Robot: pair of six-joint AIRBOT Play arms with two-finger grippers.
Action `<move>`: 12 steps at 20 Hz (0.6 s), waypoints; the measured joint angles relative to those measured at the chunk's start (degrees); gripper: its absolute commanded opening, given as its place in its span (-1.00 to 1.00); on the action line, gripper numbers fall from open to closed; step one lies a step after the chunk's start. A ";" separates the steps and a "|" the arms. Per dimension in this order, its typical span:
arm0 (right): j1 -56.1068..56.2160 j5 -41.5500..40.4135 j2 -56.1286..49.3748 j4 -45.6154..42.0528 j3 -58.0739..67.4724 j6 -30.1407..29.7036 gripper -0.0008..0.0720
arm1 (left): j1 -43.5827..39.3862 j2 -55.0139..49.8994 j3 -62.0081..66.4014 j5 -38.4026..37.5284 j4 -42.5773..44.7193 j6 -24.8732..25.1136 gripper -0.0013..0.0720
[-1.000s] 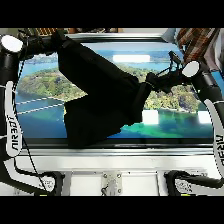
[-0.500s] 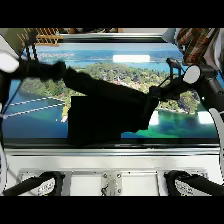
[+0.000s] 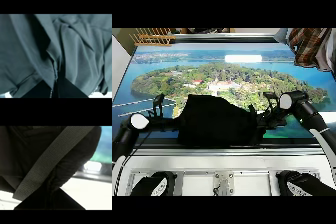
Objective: Fold the clothes and pants, and hang the long-sleeved shirts on hangers.
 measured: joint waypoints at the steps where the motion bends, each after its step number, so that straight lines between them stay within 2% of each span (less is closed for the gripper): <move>1: 0.83 0.24 0.11 0.35 -1.03 0.00 -0.93 | 0.33 0.90 -2.21 0.72 0.11 0.00 -0.94; 7: 5.60 0.94 0.37 2.73 -3.98 0.17 -0.90 | 3.30 3.17 -9.49 4.09 0.11 0.00 -0.94; 8: 5.99 0.98 0.37 3.30 -4.09 0.17 -0.75 | 3.85 3.28 -9.88 4.39 0.11 0.02 -0.82; 9: 6.27 1.03 0.39 3.91 -4.17 0.13 -0.03 | 4.35 3.37 -10.14 4.52 0.11 0.02 0.10; 10: 6.49 1.18 0.42 4.57 -4.26 -0.15 0.65 | 4.94 3.41 -10.27 4.79 0.13 0.04 0.69; 11: 6.64 1.11 0.55 5.25 -4.28 -0.55 0.82 | 5.57 3.45 -10.19 4.81 0.13 0.02 0.71; 12: 6.73 0.98 0.87 5.99 -4.28 -0.94 0.82 | 6.34 3.48 -9.66 4.68 0.13 0.02 0.71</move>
